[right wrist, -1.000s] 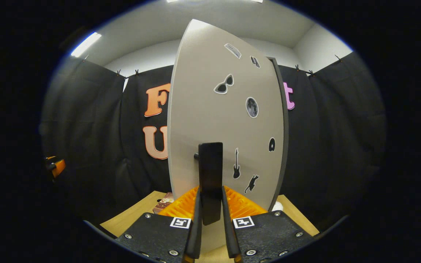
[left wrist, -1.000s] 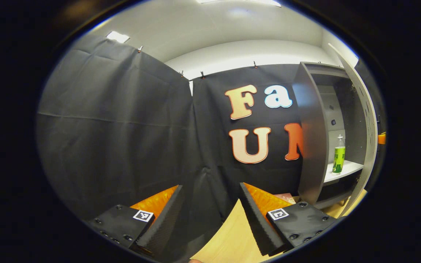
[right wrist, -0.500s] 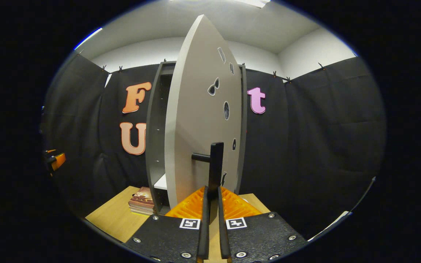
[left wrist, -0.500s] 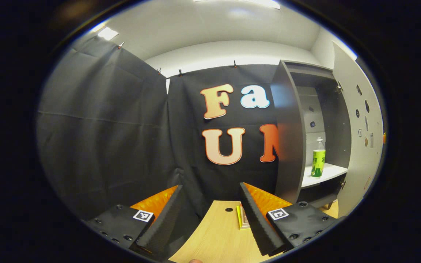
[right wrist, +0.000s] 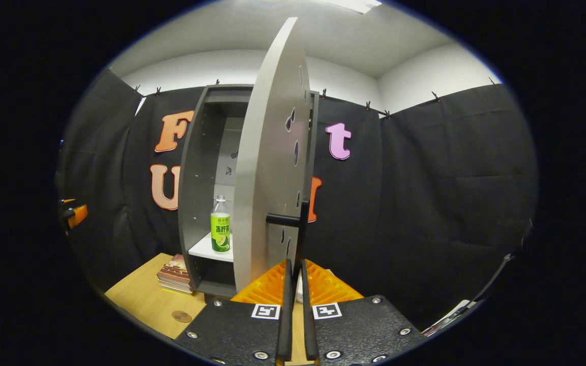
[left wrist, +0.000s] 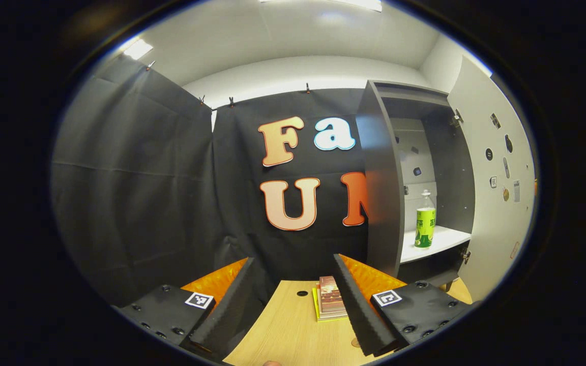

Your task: Open the cabinet door with the right hand, grasp the bottle in the cabinet with the left hand and place it on the coaster, then close the cabinet door with the right hand.

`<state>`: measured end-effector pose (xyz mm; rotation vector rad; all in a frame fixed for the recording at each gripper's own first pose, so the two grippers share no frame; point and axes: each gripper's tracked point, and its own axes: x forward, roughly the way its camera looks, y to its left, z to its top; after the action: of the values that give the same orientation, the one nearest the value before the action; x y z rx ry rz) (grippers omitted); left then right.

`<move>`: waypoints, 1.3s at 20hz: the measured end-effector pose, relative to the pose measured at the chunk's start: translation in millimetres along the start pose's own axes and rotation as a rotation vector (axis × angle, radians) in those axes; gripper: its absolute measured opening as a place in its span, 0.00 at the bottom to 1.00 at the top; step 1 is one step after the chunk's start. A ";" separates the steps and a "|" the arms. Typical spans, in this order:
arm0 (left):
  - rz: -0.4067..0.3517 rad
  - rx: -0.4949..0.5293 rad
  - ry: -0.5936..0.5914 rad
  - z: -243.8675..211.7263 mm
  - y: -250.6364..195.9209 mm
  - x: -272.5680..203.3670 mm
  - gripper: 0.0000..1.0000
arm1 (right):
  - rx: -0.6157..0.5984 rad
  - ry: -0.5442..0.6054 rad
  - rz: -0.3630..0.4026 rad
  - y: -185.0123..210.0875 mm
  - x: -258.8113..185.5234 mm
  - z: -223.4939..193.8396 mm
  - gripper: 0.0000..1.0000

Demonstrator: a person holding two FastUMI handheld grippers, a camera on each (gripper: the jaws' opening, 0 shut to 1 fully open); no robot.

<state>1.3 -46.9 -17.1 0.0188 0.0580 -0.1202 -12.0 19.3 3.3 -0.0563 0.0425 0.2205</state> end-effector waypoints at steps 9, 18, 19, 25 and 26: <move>-0.009 -0.013 0.027 -0.6 -20.3 3.6 0.98 | 0.018 -0.015 -0.002 -42.3 -13.8 3.1 0.09; -0.024 -0.025 0.012 16.7 -96.2 3.6 0.98 | 0.105 0.000 0.052 -99.4 -7.2 -0.3 0.05; -0.036 -0.028 0.010 18.5 -110.0 3.8 0.98 | 0.107 0.001 0.066 -101.5 -8.1 -0.5 0.05; -0.112 -0.054 0.002 20.3 -196.5 12.7 0.98 | 0.066 -0.010 0.150 -107.4 -24.7 1.2 0.09; -0.127 -0.062 0.006 20.0 -209.7 16.4 0.98 | 0.059 -0.012 0.140 -114.8 -28.9 0.3 0.10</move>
<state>-6.6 -257.5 -1.3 -0.0464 0.0693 -0.2448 -14.9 -98.9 10.9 0.0072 0.0410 0.3592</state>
